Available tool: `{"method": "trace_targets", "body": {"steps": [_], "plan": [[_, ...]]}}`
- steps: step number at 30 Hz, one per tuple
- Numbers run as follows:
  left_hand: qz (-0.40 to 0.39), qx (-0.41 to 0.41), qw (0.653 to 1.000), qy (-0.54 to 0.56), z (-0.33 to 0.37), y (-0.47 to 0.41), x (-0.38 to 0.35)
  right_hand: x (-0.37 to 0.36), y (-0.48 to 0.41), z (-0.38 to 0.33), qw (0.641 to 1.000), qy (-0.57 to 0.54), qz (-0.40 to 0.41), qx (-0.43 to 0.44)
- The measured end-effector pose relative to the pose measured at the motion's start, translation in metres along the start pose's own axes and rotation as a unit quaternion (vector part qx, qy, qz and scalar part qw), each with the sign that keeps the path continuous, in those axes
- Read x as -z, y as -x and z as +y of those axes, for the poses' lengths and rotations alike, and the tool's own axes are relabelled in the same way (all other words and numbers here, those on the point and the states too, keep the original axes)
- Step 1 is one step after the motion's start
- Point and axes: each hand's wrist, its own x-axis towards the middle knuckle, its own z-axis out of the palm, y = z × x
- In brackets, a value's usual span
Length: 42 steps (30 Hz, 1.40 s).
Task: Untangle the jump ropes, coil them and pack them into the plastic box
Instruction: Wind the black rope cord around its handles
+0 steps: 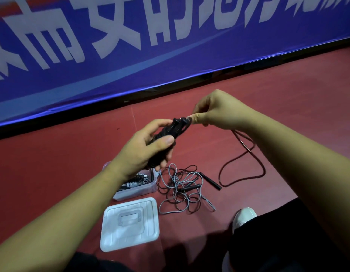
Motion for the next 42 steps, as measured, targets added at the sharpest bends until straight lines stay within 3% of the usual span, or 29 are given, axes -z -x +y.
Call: {"method": "trace_targets", "body": {"steps": [5, 10, 15, 21, 24, 30, 34, 42], "plan": [[0.029, 0.006, 0.987, 0.160, 0.006, -0.002, 0.001, 0.000, 0.005, -0.011, 0.998, 0.020, -0.048, 0.017], [0.047, 0.035, 0.980, 0.190, 0.002, -0.005, 0.007, 0.006, 0.008, -0.020, 0.993, 0.086, -0.058, 0.056], [0.128, 0.062, 0.984, 0.105, 0.000, -0.010, 0.008, 0.005, 0.013, -0.031, 0.974, 0.195, -0.043, 0.103], [0.180, 0.112, 0.962, -0.170, -0.003, -0.012, 0.014, -0.010, 0.018, -0.044, 0.957, 0.239, -0.081, 0.146], [0.162, 0.094, 0.941, -0.283, -0.006, -0.011, 0.014, -0.020, 0.017, -0.046, 0.950, 0.243, -0.082, 0.176], [-0.010, 0.105, 0.951, -0.290, -0.008, -0.009, 0.011, -0.023, 0.015, -0.044, 0.953, 0.206, -0.080, 0.208], [-0.100, 0.148, 0.966, -0.189, -0.006, -0.003, 0.003, -0.020, 0.009, -0.036, 0.971, 0.153, -0.038, 0.181], [-0.081, 0.157, 0.984, -0.026, -0.003, -0.001, -0.018, -0.011, 0.000, -0.010, 0.994, 0.001, -0.086, 0.066]]}}
